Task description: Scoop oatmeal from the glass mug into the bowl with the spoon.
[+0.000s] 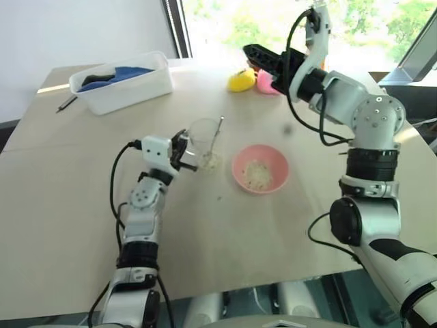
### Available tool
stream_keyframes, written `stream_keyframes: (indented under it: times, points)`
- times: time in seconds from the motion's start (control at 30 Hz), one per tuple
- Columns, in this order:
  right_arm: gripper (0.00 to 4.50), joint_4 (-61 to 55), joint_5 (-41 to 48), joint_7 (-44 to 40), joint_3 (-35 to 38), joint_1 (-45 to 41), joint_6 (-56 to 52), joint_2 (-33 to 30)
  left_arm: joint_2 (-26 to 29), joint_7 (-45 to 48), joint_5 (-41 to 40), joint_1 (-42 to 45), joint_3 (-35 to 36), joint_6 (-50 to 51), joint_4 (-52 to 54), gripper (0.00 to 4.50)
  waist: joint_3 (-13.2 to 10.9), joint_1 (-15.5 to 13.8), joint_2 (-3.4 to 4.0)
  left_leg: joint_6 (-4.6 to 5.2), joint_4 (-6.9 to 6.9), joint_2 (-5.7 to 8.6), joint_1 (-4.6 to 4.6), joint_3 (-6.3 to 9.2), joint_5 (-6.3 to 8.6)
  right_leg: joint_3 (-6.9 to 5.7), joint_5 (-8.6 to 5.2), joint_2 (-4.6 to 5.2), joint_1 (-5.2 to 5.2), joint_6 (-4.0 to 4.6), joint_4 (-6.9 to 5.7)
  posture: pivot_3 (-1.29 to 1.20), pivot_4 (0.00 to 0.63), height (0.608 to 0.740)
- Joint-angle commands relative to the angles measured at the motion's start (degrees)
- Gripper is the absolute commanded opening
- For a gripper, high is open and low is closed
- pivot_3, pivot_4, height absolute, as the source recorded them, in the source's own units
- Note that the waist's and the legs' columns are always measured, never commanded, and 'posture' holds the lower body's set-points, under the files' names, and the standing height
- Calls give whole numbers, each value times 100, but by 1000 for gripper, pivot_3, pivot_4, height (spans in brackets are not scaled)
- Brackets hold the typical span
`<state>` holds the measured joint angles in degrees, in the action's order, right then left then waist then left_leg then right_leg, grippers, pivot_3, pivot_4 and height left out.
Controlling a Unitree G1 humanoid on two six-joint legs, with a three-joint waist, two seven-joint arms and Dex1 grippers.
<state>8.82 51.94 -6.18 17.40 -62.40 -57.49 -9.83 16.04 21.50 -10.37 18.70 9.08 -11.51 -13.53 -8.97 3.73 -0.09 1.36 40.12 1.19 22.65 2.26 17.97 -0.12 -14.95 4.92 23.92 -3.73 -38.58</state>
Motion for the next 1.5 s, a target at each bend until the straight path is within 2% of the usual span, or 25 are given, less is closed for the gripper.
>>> stream_keyframes:
  times: [0.03,0.13,0.17,0.2,0.27,0.3,0.33,0.57,0.73,0.9,0.97,1.03,1.17,1.23,1.3,1.33,1.37,1.43,1.47,1.5]
  points:
    - [2438,-271,31,110,127,157,7,-32,61,-91,-41,-200,115,67,333,0,0,1,0,0,0,0,-1,0,0,0,0,0,0,0,1,0,150,740]
    - [2438,-431,62,217,121,309,-49,3,65,-165,19,-269,102,41,421,0,0,2,0,0,0,-1,-5,-6,0,7,0,0,1,0,2,0,150,740]
    - [2497,-462,40,228,99,337,-42,2,51,-189,15,-276,107,42,438,766,0,2,1,0,0,-1,-7,-9,0,10,0,0,2,0,2,0,150,740]
    - [2497,-483,32,236,88,352,-39,8,44,-222,28,-278,113,36,447,1025,0,2,0,0,0,-1,-9,-10,0,12,0,-1,2,0,1,0,150,740]
    - [2497,-496,25,237,72,360,-32,16,40,-284,47,-272,117,38,451,1869,0,-6,0,0,0,0,-9,-10,0,12,0,-1,1,0,1,0,150,740]
    - [2497,-497,24,236,67,360,-28,19,44,-302,51,-270,112,42,451,2517,0,-8,0,0,0,0,-9,-10,0,12,0,-1,1,0,1,0,150,740]
    - [2497,-490,22,220,59,354,-24,18,68,-321,93,-270,98,37,457,2712,0,-12,0,1,0,0,-9,-10,0,12,0,-1,1,0,0,0,150,740]
    - [2497,-569,36,67,-2,410,-84,-79,193,-245,23,-522,130,104,762,2712,0,-16,0,0,0,0,-9,-10,0,12,0,-1,1,0,2,0,150,740]
    - [2497,-750,-478,-620,-443,906,91,-862,339,-96,-40,-1051,85,479,1507,2712,0,-65,0,2,-2,-2,-7,-9,1,12,0,1,0,0,17,0,150,740]
    - [2497,-1247,-979,-2159,-913,2095,918,-1790,657,129,-247,-1717,190,974,2502,2712,-1,-159,0,5,-2,-10,-6,-8,3,11,0,1,-2,0,28,0,150,740]
    - [2497,-1512,-1050,-2671,-870,2798,1201,-2066,777,224,-372,-2126,271,1191,3036,2712,0,-169,-1,5,-4,-19,-4,-9,3,11,0,0,-3,0,30,0,150,740]
    - [2497,-1610,-1136,-2963,-732,3438,1430,-2297,886,345,-504,-2639,347,1390,3597,2712,0,-168,1,12,-7,-34,-2,-6,8,4,0,-3,-12,0,54,0,150,740]
    - [2497,-1187,-2047,-3301,-743,4447,2612,-2743,761,304,-795,-3605,459,1630,4365,2712,-2,-179,2,26,-8,-32,-3,-23,17,17,0,6,-14,0,62,0,150,740]
    - [2497,-1015,-2027,-3630,-589,4809,2860,-2807,695,413,-693,-4143,314,1510,4505,3234,-2,-182,2,26,-6,-33,-14,-29,17,23,6,4,-20,-10,62,0,150,740]
    - [2497,-1112,-1541,-4325,-299,5228,2953,-2775,559,507,-761,-4622,270,1407,4589,3926,-3,-193,3,37,-7,-36,-39,-30,24,24,6,-1,-44,-10,62,0,150,740]
    - [3001,-1178,-1312,-4620,-129,5374,3098,-2681,492,510,-839,-4765,292,1402,4616,4342,-4,-204,2,50,-13,-37,-52,-31,32,26,5,-1,-53,-9,64,0,150,740]
    - [3323,-1230,-1342,-4920,-135,5592,3304,-2719,436,518,-885,-4888,318,1383,4622,4500,-7,-212,3,53,-20,-38,-64,-32,33,26,5,-3,-64,-9,71,0,150,740]
    - [4183,-1247,-1717,-5555,-343,6060,3945,-2888,397,647,-1016,-5119,290,1406,4641,4500,-9,-252,4,56,-23,-40,-79,-32,35,26,5,-3,-79,-9,73,0,150,740]
    - [4407,-1217,-1830,-5735,-403,6242,4123,-2930,414,696,-1031,-5220,246,1461,4671,4500,-8,-290,4,57,-23,-41,-86,-32,35,25,4,-4,-85,-9,72,0,150,740]
    - [4407,-1160,-1813,-5776,-368,6348,4170,-2895,457,769,-1036,-5309,196,1507,4698,4500,-9,-296,3,57,-22,-41,-96,-31,36,21,4,-4,-96,-9,73,0,150,740]
